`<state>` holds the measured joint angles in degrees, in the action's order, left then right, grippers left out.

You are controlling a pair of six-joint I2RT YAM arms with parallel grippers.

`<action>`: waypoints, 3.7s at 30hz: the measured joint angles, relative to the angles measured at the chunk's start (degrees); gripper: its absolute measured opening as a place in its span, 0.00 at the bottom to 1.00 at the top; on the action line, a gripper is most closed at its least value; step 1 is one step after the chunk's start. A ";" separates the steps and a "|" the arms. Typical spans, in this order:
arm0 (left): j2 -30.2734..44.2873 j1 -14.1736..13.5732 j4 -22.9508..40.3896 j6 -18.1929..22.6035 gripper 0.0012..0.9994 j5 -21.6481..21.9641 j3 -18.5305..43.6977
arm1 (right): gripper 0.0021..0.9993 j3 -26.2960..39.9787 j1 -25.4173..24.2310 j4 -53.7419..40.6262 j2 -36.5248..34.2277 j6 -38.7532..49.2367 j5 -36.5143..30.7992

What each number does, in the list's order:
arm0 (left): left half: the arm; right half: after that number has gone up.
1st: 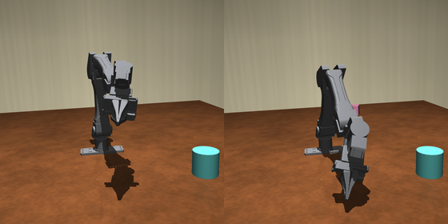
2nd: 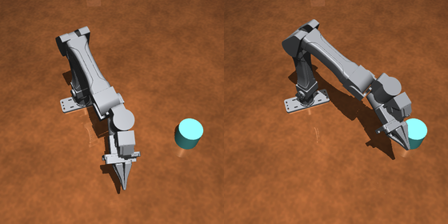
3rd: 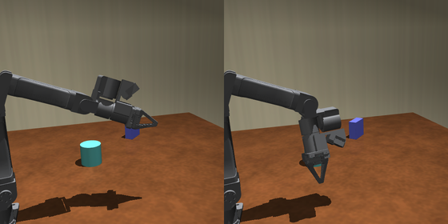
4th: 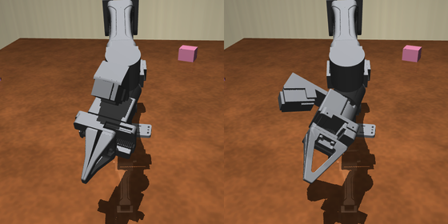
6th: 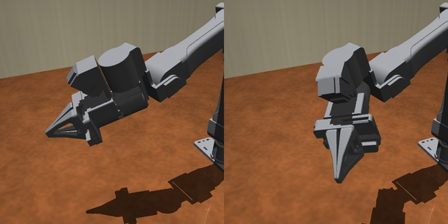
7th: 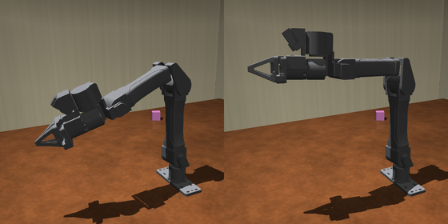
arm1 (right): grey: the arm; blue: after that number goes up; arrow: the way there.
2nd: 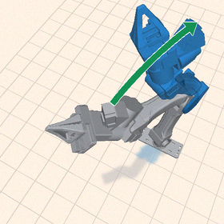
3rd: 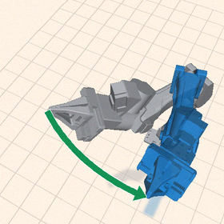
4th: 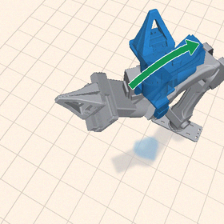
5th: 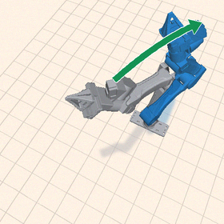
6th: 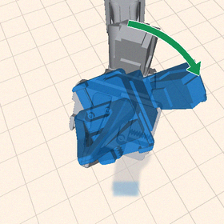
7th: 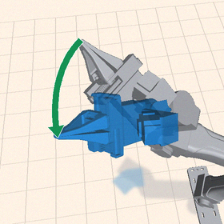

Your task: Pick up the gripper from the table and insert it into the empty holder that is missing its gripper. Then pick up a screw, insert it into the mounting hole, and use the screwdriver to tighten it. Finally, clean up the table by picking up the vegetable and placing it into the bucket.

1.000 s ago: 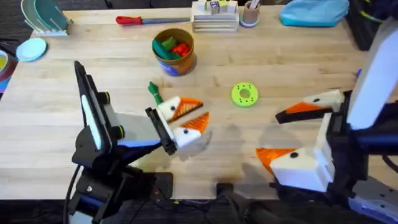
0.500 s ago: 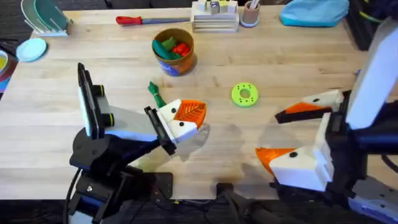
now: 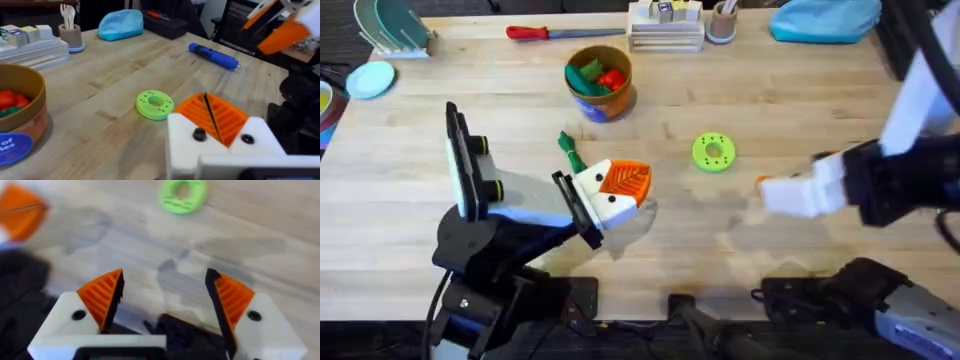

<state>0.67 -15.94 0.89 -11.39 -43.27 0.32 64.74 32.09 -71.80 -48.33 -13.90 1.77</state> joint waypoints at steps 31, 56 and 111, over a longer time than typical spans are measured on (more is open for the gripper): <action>0.02 0.00 2.46 2.44 0.01 0.65 0.00 | 0.99 -3.79 -70.35 26.46 -32.77 32.64 -10.48; -0.02 0.00 2.51 2.46 0.01 1.05 0.00 | 0.97 -4.03 -70.38 47.33 -50.54 47.37 -7.50; -0.02 0.00 2.51 7.57 0.01 1.07 0.00 | 0.02 -2.63 -52.07 46.57 -7.22 10.43 11.49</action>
<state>0.64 -15.94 3.40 -3.82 -42.19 0.32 62.11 -19.97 -25.22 -55.55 -3.47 13.26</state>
